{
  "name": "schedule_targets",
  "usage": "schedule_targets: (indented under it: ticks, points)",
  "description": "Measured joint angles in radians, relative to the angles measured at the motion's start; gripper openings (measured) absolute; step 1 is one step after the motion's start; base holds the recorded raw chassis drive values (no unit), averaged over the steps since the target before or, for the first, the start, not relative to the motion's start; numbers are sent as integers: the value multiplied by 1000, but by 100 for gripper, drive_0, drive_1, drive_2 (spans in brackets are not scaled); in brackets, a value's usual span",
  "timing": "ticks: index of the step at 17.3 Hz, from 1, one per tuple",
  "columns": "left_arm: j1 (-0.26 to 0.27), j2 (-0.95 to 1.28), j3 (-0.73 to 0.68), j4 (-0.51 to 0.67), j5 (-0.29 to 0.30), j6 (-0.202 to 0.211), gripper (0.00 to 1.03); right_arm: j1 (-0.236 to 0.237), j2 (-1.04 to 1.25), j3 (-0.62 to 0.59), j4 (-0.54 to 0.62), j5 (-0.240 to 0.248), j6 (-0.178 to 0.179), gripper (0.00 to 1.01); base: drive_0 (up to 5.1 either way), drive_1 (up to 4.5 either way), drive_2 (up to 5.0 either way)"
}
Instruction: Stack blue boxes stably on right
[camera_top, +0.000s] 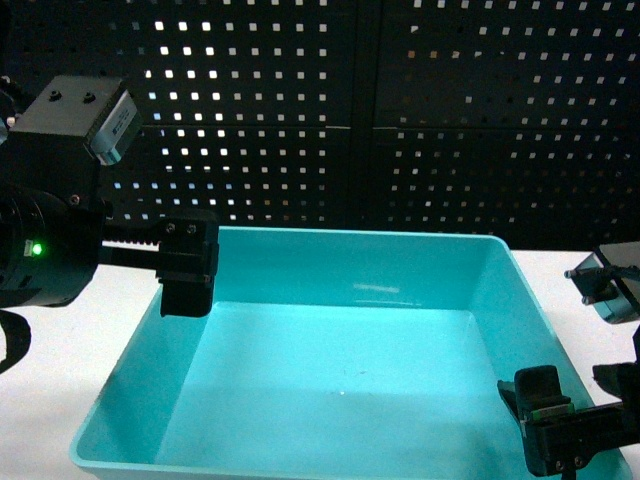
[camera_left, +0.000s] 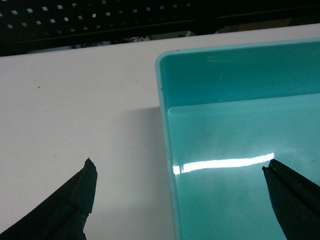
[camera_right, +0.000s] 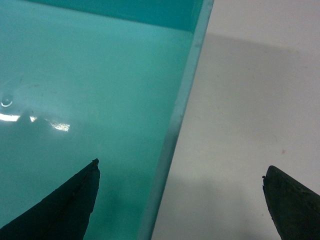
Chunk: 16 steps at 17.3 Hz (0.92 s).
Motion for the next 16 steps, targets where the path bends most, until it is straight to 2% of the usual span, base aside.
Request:
schedule_targets:
  ticks: [5,8,9,14,15,16]
  points:
    - [5,47,-26,25,-25,-11,98,-6,34,10,32,-6,-3,98,0,0,0]
    - [4,77,-29,24,-23,-39,98,-5,40,10,39,-6,-2,98,0,0,0]
    - [11,96,-35,43,-5,-47,98,-5,43,10,47,-6,-2,98,0,0,0]
    - [31,128,-39,48,0,-65,98,-7,65,7,85,-11,3,96,0,0,0]
    - [30,134,-45,53,-1,-72,98,-5,68,2,97,-16,6,76,0,0,0]
    - [28,135,-51,50,-3,-74,98,-6,69,1,102,-15,5,67,0,0,0]
